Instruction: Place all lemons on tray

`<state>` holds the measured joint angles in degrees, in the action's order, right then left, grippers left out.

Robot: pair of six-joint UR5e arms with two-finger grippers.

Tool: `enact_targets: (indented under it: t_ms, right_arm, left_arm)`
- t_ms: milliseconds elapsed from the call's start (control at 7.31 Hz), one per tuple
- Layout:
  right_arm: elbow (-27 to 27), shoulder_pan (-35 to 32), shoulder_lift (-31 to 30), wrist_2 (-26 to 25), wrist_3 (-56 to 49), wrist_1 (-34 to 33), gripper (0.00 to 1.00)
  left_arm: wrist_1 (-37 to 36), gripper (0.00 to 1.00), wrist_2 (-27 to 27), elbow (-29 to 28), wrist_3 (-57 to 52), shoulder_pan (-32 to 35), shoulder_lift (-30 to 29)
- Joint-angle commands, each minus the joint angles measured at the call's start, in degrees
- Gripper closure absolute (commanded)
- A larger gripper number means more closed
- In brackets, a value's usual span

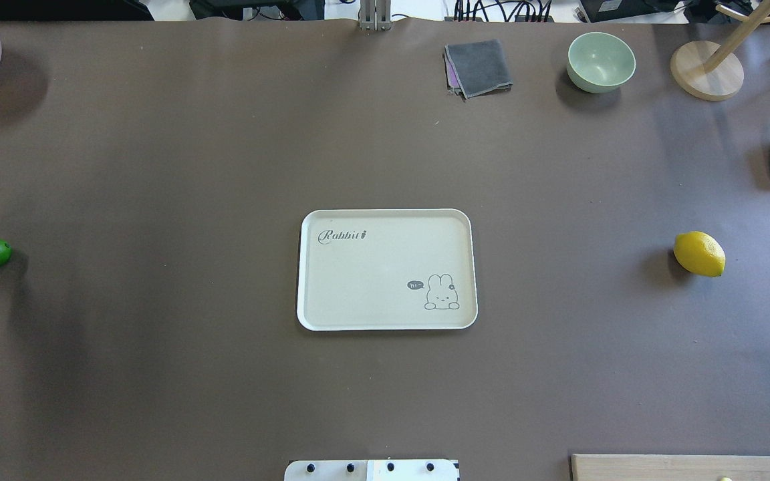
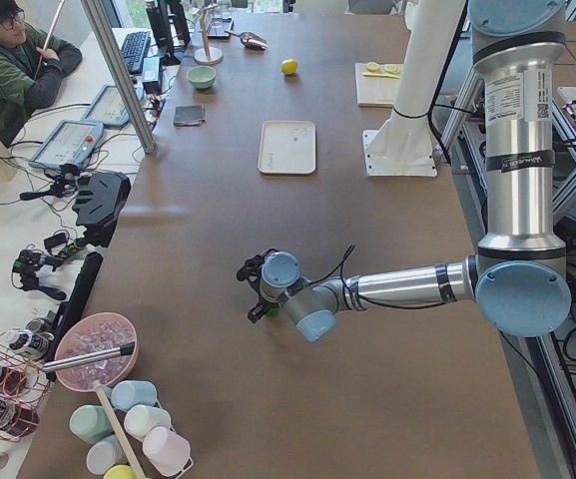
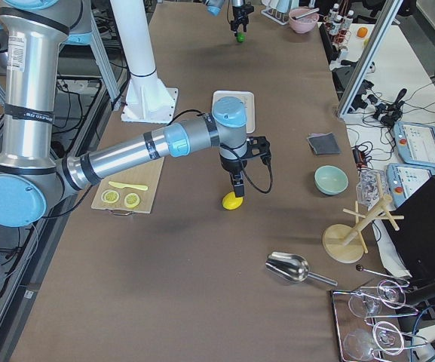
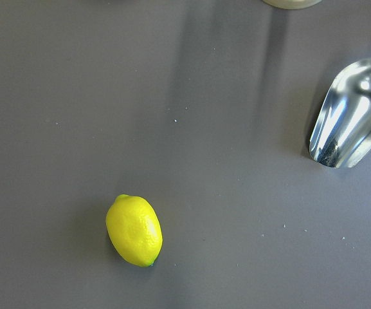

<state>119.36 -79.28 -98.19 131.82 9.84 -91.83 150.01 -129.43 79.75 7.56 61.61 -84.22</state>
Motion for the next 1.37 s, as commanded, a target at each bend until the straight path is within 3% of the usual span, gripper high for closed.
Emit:
enact_targets:
  t_ms: [0, 137, 410, 821, 957, 1231]
  right_arm:
    - [0.0, 0.0, -0.2, 0.0, 0.1, 0.0, 0.0]
    - [0.0, 0.0, -0.3, 0.0, 0.1, 0.0, 0.0]
    - [0.0, 0.0, -0.3, 0.0, 0.1, 0.0, 0.0]
    - [-0.2, 0.0, -0.3, 0.0, 0.2, 0.0, 0.0]
    - [-0.2, 0.0, -0.3, 0.0, 0.2, 0.0, 0.0]
    - [-0.1, 0.0, -0.3, 0.0, 0.1, 0.0, 0.0]
  left_arm:
    - [0.0, 0.91, 0.1, 0.0, -0.1, -0.6, -0.8]
    - [0.1, 1.0, -0.2, 0.3, 0.0, -0.6, -0.8]
    - [-0.3, 1.0, -2.0, 3.8, 6.4, -0.5, -3.3]
    - [0.1, 1.0, -2.3, 4.4, 33.0, -6.5, -18.0]
    - [0.1, 1.0, 1.2, 4.5, 40.5, -10.0, -22.3]
    - [-0.5, 1.0, 14.4, 5.3, 52.8, -21.8, -30.0]
